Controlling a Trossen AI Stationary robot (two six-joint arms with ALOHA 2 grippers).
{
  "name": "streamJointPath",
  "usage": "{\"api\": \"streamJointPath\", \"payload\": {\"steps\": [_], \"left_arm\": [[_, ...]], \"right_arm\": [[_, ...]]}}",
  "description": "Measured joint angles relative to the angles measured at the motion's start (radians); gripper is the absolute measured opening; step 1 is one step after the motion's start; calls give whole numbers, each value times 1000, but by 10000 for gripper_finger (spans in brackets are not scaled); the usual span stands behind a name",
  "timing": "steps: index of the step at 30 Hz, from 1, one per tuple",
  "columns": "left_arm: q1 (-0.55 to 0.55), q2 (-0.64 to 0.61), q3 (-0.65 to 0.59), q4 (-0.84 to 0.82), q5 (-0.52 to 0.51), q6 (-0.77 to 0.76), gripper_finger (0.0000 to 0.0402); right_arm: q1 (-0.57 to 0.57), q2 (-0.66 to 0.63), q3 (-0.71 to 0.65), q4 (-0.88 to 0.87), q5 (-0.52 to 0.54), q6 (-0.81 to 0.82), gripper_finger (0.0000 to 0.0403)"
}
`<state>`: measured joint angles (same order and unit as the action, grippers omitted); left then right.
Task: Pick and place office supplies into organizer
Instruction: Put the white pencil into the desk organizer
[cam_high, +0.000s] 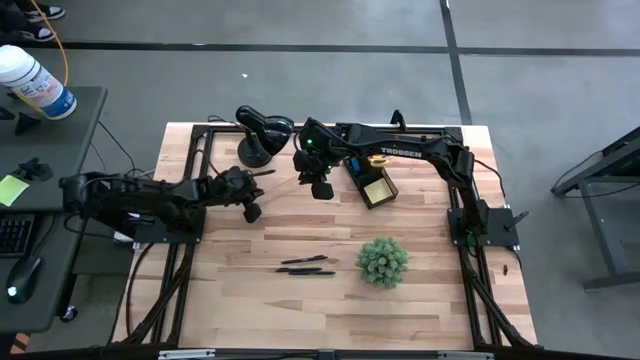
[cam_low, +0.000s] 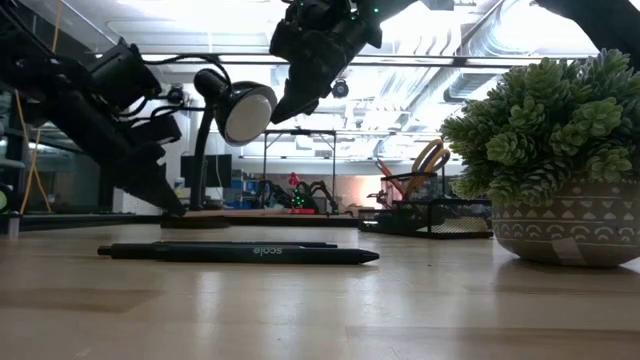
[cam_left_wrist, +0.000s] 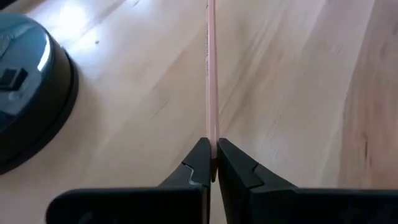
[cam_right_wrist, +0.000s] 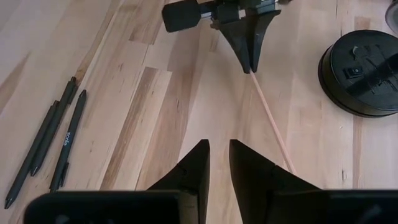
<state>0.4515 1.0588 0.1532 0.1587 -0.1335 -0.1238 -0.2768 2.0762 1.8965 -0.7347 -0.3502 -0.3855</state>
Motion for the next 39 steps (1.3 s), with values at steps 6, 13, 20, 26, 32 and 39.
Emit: {"api": "streamJointPath", "payload": {"steps": [6,13,20,26,32,39], "left_arm": [[0,-22,1,4,50,0,4],[0,-22,3,33,117,14,1],[0,-23,3,28,119,35,1],[0,-20,3,-50,218,49,13],[-1,-20,3,-66,284,40,42],[-126,-20,3,-76,241,-23,83]], "right_arm": [[-18,0,0,-40,68,-35,56],[-111,-3,-2,-170,86,-42,57],[-177,-20,-2,-204,65,-37,51],[-185,-23,-2,-195,53,-35,52],[-176,-23,-2,-158,52,-34,49],[-174,-23,-2,-150,52,-12,51]]}}
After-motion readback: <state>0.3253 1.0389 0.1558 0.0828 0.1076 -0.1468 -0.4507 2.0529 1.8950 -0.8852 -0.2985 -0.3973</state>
